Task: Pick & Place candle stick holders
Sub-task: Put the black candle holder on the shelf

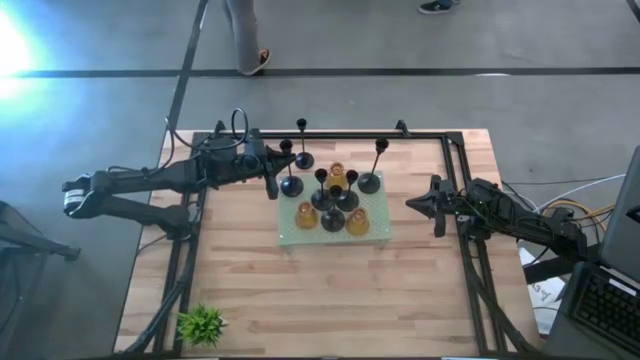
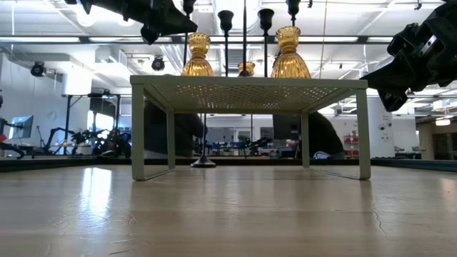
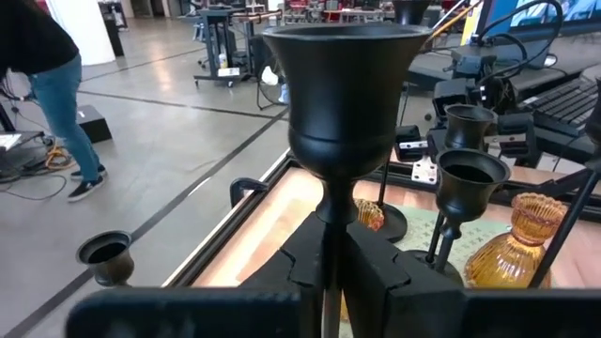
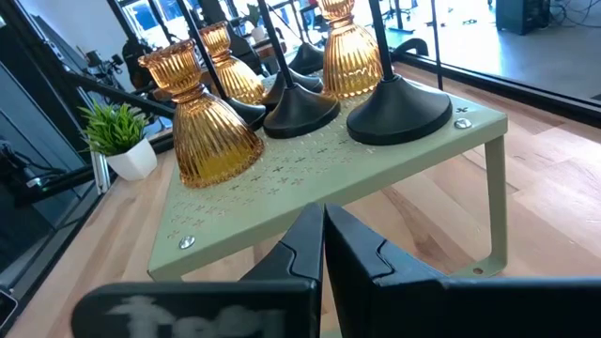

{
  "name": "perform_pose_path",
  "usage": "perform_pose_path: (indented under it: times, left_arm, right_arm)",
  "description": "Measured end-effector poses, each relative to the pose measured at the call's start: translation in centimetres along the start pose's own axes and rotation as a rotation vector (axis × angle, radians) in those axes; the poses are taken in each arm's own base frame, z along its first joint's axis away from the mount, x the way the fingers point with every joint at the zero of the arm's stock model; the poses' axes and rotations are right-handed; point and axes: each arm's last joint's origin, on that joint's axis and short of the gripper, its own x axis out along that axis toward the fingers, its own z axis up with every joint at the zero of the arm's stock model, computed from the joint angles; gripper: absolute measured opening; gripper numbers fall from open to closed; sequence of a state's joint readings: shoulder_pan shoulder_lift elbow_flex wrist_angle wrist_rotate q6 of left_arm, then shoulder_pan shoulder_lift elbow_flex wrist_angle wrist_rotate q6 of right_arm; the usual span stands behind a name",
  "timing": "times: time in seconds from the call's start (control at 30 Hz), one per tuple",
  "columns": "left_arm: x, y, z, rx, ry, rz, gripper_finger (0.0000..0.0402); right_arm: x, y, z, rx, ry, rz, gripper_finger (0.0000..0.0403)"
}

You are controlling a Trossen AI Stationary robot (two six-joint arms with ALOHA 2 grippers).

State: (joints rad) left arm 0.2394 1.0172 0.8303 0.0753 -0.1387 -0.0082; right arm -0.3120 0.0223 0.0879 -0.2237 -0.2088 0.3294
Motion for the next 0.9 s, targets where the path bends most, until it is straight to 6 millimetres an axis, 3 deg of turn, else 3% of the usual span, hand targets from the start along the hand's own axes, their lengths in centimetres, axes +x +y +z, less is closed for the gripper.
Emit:
perform_pose_path:
  times: [0.2,0.77,0.9]
  left_arm:
    - [0.02,-0.03,-0.08,0.042,0.005,-0.011,0.006]
    - [-0.04,-0.15,0.01,0.072,-0.003,-0.052,0.0062]
    - [-0.18,-0.16,0.1,0.078,-0.009,-0.063,0.008]
  right_arm:
    - [0.0,0.0,-0.01,0.0,0.0,0.0,0.0008]
    - [0.0,0.0,-0.01,0.0,0.0,0.0,0.0008]
    - [0.0,0.0,-0.01,0.0,0.0,0.0,0.0008]
